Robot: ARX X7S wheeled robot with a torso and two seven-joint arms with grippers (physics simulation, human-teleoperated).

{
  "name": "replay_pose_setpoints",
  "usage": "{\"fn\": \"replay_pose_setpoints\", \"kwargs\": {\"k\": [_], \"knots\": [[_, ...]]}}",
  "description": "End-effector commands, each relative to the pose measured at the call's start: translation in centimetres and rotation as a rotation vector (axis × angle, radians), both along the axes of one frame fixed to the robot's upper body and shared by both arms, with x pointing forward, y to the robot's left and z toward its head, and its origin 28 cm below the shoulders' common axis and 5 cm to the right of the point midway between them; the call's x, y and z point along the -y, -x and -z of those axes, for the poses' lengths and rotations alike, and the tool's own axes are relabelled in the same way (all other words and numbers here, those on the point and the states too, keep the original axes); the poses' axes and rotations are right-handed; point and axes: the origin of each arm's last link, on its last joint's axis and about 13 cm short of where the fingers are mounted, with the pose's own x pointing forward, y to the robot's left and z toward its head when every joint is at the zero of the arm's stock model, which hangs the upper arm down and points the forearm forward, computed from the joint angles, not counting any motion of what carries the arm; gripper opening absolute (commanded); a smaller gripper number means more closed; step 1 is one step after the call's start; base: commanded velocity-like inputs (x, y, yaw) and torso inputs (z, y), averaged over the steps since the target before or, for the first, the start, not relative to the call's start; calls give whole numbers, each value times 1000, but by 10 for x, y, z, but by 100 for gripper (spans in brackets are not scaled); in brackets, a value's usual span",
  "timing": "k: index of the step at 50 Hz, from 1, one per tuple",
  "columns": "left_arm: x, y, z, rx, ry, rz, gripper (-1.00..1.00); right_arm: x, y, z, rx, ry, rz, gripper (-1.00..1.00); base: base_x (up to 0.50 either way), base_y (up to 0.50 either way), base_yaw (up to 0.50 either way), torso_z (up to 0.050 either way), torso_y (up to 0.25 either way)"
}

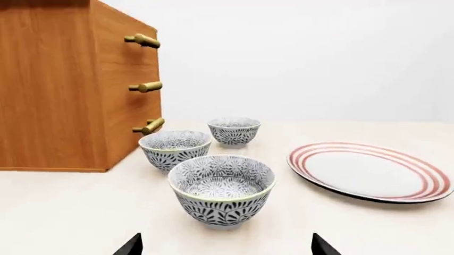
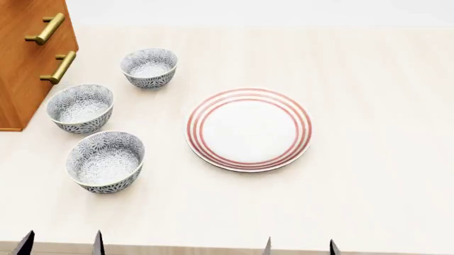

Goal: Pick up the bowl and put it in the front on the plate.

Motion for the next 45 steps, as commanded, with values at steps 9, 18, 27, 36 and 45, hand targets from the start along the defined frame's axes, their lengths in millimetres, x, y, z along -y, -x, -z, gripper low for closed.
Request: {"fn": "replay_pose_setpoints", "kwargs": {"k": [9,18,27,36,45], "knots": [[-5,24,-64,720,-95,-146,100,0,25,-53,701,-87,-23,100,0,0,0,0,0],[-5,24,-64,721,-90,-151,100,1,27,-55,736,-100,-33,100,49,0,0,0,0],[-4,24,-65,723,-91,-151,100,0,28,-56,748,-101,-37,100,490,0,0,0,0],[-4,25,-66,732,-89,-153,100,0,28,-56,749,-101,-42,100,500,0,0,0,0],[-4,26,-66,734,-89,-152,100,0,28,-57,750,-102,-44,100,500,0,0,0,0]]}}
